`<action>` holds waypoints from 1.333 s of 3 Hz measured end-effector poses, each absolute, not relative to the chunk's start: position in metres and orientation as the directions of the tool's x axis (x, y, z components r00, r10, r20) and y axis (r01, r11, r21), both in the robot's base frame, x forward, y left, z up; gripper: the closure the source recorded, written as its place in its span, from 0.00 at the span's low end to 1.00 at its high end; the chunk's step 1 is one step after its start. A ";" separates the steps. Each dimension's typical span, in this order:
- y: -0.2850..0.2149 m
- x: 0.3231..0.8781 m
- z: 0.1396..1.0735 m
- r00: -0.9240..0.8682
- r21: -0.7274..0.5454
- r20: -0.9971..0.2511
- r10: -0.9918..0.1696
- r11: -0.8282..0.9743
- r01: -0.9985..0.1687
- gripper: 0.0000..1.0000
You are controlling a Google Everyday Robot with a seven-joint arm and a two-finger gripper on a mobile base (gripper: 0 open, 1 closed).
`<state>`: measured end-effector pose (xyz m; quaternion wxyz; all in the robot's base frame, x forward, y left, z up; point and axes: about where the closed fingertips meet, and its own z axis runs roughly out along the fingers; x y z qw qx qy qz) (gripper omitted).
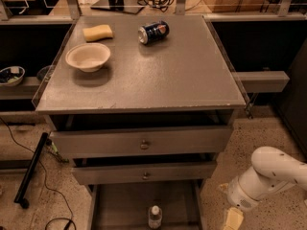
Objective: Pick blue plastic bottle from bottom drawer and place on counter
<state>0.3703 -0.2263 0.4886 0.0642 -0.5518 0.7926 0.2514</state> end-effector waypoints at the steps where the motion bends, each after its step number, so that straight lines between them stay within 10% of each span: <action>1: -0.226 0.370 0.489 -0.383 0.328 -0.379 -0.842 0.265 -0.907 0.00; 4: -0.212 0.383 0.407 -0.462 0.402 -0.537 -0.706 0.267 -0.876 0.00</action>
Offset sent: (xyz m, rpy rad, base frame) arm 0.0000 0.0145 -0.0673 0.1220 -0.0270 -0.0720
